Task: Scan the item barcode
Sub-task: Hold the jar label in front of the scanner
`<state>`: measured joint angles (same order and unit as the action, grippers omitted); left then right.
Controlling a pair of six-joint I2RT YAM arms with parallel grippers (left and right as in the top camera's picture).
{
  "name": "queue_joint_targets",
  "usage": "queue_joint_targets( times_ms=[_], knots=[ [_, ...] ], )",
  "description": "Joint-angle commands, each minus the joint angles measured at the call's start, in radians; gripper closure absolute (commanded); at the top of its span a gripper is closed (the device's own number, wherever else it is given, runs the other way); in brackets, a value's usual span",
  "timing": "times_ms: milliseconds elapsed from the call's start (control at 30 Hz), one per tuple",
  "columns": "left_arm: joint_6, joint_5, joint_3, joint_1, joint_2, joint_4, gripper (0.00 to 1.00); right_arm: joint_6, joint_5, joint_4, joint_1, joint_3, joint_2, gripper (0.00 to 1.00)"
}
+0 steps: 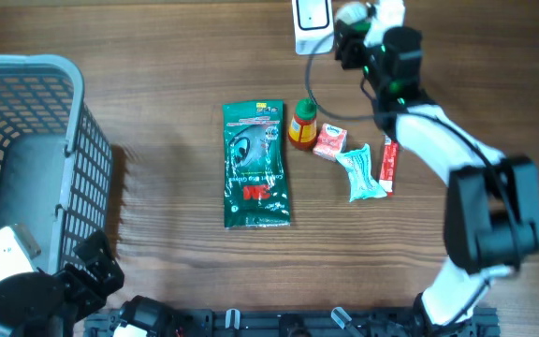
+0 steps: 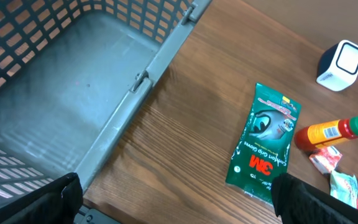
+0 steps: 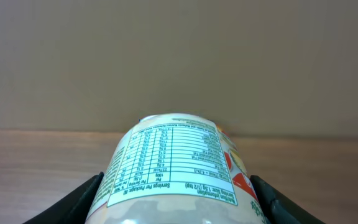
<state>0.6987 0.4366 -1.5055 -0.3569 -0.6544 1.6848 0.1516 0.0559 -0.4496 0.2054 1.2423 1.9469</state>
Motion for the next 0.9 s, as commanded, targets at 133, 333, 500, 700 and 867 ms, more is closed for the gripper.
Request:
queue_joint_targets(
  times_ms=[133, 333, 500, 700, 867],
  knots=[
    [0.016, 0.006, -0.001, 0.005, 0.0, -0.001, 0.0, -0.066, 0.159, -0.026, -0.003, 0.484, 0.389, 0.47],
    [0.016, 0.006, -0.001, 0.005, 0.0, -0.001, 0.0, -0.049, 0.137, -0.069, -0.003, 0.594, 0.523, 0.48],
    [0.016, 0.006, -0.001, 0.005, 0.0, -0.001, 0.0, 0.033, 0.183, -0.103, -0.001, 0.594, 0.523, 0.47],
    [0.016, 0.006, -0.001, 0.005, 0.0, -0.001, 0.0, 0.014, 0.085, -0.009, -0.001, 0.594, 0.44, 0.47],
    [0.016, 0.006, -0.001, 0.005, 0.0, -0.001, 0.0, -0.073, -0.132, 0.2, -0.014, 0.594, 0.235, 0.5]
  ],
)
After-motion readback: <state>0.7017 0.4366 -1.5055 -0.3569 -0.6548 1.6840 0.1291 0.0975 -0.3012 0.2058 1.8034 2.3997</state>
